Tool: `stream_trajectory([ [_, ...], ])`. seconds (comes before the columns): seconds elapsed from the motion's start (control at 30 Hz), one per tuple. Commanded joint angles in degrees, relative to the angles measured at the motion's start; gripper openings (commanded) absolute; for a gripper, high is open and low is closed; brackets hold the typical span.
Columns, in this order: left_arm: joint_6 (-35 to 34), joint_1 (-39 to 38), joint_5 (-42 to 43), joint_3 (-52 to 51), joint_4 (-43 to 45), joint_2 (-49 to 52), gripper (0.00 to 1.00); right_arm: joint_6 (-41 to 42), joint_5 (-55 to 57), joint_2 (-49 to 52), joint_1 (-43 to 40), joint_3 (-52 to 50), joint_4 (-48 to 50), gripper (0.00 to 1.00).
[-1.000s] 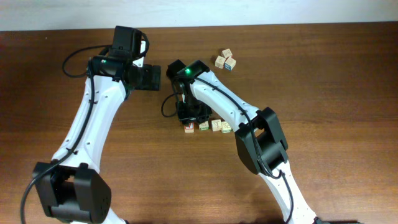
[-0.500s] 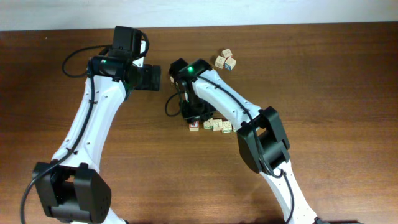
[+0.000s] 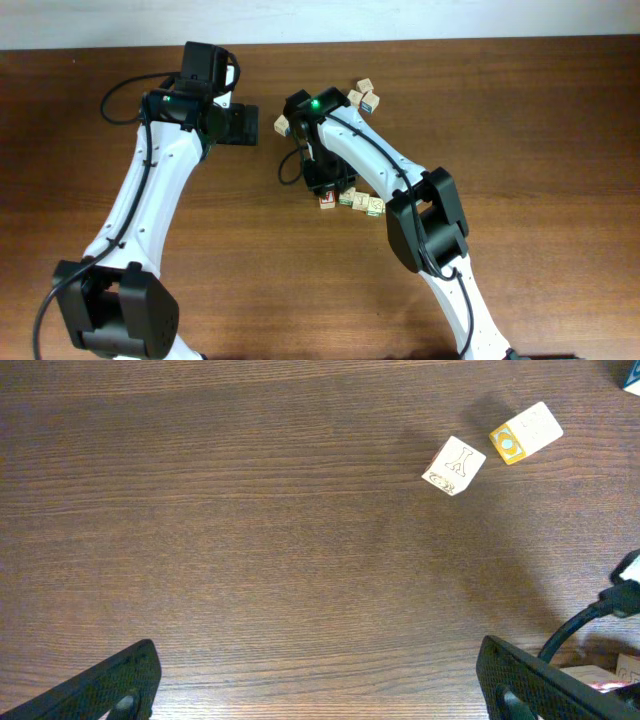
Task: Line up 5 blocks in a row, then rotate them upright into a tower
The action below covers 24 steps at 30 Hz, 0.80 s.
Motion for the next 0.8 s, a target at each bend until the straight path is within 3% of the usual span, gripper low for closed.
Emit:
stream_trajectory([
  [0.0, -0.94, 0.22, -0.42, 1.05, -0.07, 0.33, 0.99, 1.73, 1.01, 1.84, -0.68, 4.81, -2.75, 0.38],
  [0.33, -0.96, 0.22, -0.42, 1.05, -0.07, 0.33, 0.99, 1.70, -0.96, 1.79, -2.69, 9.55, -4.94, 0.41],
  [0.37, -0.96, 0.22, -0.42, 1.05, -0.07, 0.33, 0.99, 1.68, -3.08, 1.79, -2.69, 9.53, -4.26, 0.36],
  [0.47, -0.96, 0.22, -0.42, 1.05, -0.07, 0.33, 0.99, 1.62, -6.45, 1.79, -1.38, 9.25, -1.95, 0.06],
  [0.77, -0.94, 0.22, -0.42, 1.05, -0.07, 0.33, 0.99, 0.55, -10.75, 1.79, 1.46, 7.74, 1.92, 0.04],
])
